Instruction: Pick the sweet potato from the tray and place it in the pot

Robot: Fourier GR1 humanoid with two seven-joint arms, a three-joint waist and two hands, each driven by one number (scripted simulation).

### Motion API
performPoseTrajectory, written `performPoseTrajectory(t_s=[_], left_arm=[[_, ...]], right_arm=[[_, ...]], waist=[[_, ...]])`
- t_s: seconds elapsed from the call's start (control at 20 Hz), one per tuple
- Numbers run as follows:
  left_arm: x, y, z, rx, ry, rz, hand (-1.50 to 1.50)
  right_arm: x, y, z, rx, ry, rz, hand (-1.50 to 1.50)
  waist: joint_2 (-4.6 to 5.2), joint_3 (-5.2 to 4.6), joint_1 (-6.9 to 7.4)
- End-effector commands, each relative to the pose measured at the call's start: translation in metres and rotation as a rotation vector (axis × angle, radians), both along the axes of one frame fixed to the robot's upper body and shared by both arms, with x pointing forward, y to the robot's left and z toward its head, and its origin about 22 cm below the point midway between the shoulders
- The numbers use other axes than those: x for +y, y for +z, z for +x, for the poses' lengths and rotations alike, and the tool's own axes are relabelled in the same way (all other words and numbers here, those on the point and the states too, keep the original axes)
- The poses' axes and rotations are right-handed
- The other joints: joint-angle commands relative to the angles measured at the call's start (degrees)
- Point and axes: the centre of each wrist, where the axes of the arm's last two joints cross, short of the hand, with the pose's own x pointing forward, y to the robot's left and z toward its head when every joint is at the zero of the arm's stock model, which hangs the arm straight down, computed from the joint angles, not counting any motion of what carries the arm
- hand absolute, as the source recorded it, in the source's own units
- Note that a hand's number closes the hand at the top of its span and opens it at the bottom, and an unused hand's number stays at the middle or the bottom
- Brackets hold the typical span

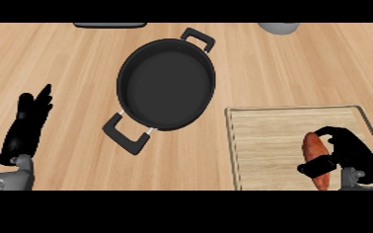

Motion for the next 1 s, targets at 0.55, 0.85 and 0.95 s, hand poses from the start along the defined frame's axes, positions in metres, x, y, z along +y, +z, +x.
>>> performPoseTrajectory(t_s=[0.55, 0.85, 0.95], left_arm=[[0.013, -0.002, -0.009, 0.006, 0.003, -0.004, 0.0], [0.008, -0.001, 0.005, -0.006, 0.001, 0.005, 0.0], [-0.003, -0.007, 0.012, 0.002, 0.001, 0.006, 0.0]], right_arm=[[0.03, 0.026, -0.028, -0.14, 0.112, -0.22, 1.5], [0.103, 0.024, -0.063, -0.206, 0.288, -0.268, 1.5], [0.1, 0.035, -0.066, -0.275, 0.284, -0.341, 1.5]], waist=[[0.1, 0.4, -0.09], [0.13, 0.39, -0.13], [0.19, 0.4, -0.32]])
